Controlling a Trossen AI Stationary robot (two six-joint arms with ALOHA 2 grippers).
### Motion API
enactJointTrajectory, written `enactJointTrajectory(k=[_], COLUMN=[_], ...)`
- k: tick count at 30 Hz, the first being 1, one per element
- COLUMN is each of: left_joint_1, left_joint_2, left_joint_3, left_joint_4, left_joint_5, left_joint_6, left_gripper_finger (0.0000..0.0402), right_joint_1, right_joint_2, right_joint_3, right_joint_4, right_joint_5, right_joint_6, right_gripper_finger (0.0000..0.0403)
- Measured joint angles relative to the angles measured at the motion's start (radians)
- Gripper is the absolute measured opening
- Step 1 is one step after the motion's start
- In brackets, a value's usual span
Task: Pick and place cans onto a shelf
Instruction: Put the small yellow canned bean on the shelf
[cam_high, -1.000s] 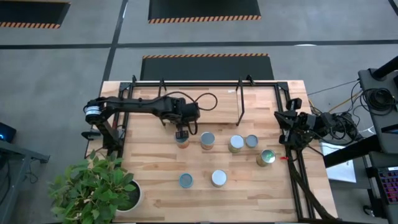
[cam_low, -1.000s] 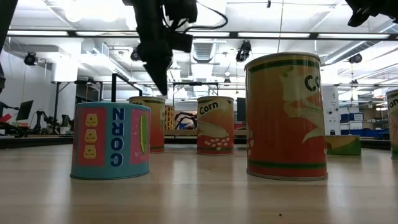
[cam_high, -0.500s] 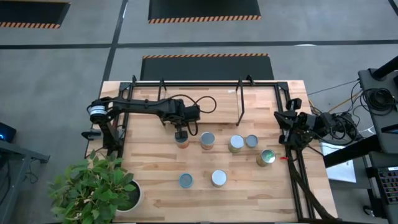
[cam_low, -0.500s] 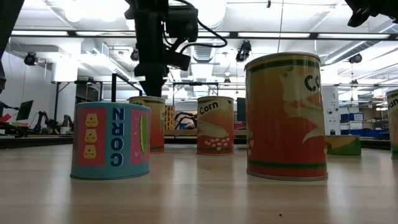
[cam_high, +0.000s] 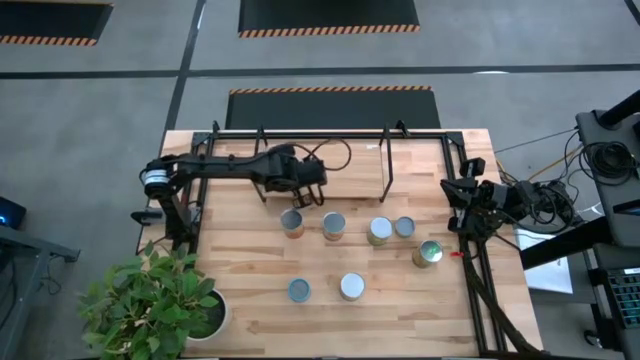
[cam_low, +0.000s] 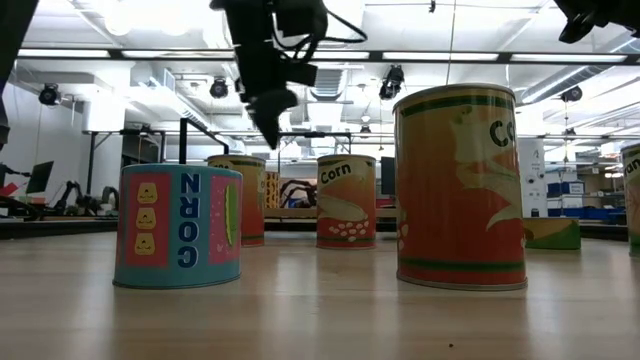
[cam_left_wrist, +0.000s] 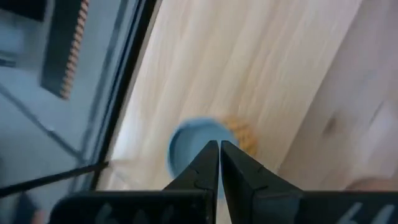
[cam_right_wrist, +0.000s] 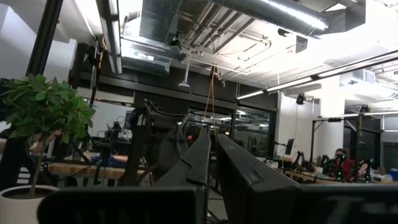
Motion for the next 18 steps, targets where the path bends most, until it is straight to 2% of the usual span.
enactJointTrajectory(k=[8, 13, 18], left_joint_1=[0.062, 0.059, 0.055], left_joint_2=[0.054, 0.092, 0.103], left_joint_3=[-0.002, -0.002, -0.001], left_joint_4=[0.012, 0.007, 0.007], left_joint_5=[0.042, 0.051, 0.11], left_joint_6=[-0.116, -0.105, -0.077], left_gripper_finger=[0.0, 0.0, 0.0], right_joint_1=[0.0, 0.0, 0.0], right_joint_2=[0.0, 0.0, 0.0], right_joint_3=[0.0, 0.0, 0.0], right_joint_4=[-0.007, -0.006, -0.006], right_joint_5=[0.0, 0.0, 0.0], right_joint_6=[0.0, -0.001, -0.006], right_gripper_finger=[0.0018, 0.0018, 0.0018])
